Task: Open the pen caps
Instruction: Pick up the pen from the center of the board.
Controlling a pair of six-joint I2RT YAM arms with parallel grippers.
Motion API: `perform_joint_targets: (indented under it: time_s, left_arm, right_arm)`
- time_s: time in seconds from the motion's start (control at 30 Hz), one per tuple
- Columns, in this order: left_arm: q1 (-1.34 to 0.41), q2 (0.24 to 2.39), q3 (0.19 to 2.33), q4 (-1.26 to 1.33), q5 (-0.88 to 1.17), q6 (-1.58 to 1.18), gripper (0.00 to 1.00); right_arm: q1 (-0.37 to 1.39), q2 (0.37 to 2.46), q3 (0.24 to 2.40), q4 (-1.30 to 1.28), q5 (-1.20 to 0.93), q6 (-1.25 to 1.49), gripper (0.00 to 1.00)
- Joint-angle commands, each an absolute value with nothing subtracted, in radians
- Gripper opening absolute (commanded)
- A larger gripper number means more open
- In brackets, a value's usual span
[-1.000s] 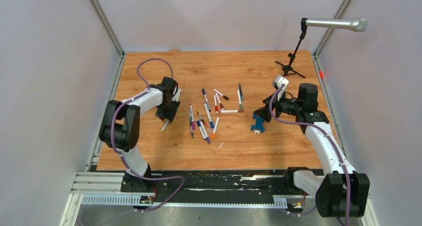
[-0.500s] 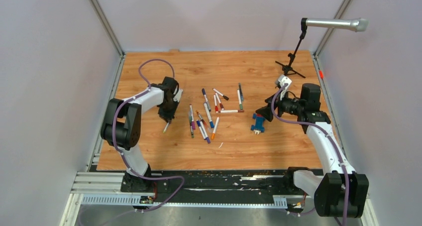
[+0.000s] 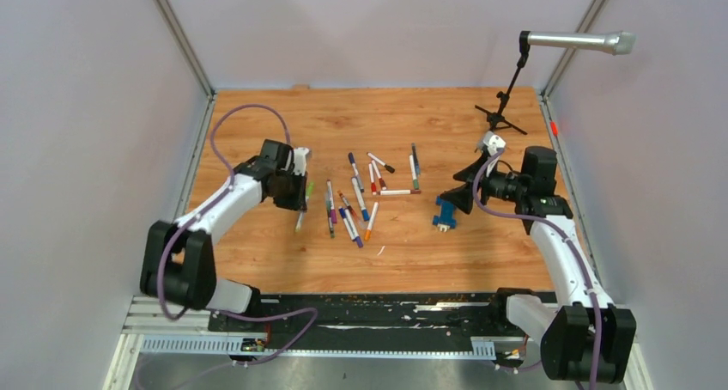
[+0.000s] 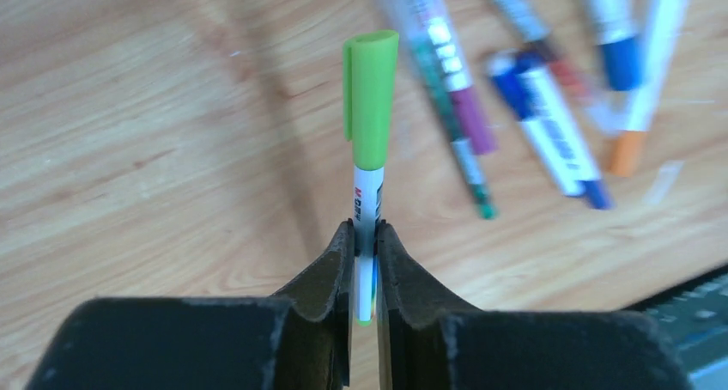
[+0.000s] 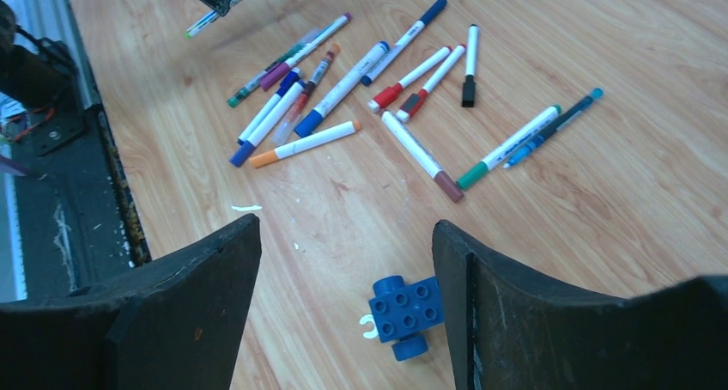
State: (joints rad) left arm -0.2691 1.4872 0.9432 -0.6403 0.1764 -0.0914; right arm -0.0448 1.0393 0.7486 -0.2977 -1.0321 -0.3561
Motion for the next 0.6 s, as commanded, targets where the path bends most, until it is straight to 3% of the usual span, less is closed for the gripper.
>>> perform_joint_targets:
  time_s: [0.0, 0.1, 0.23, 0.57]
  left_arm:
    - [-0.288, 1.244, 0.842, -0.408, 0.428, -0.255, 0.0]
    - [-0.33, 1.087, 0.723, -0.148, 0.531, -0.449, 0.0]
    - [-0.488, 0.97, 0.608, 0.24, 0.435, -0.69, 0.0]
    - [-0.82, 1.128, 0.582, 0.716, 0.041, -0.857, 0.0]
  right_arm:
    - [-0.048, 1.022, 0.723, -0.241, -1.165, -0.322, 0.73]
    - [-0.046, 1.015, 0.685, -0.148, -1.211, -0.24, 0.71]
    - [-0.018, 0.993, 0.619, 0.035, -1.27, -0.097, 0.71]
    - [0.134, 0.998, 0.588, 0.232, -1.324, 0.139, 0.71]
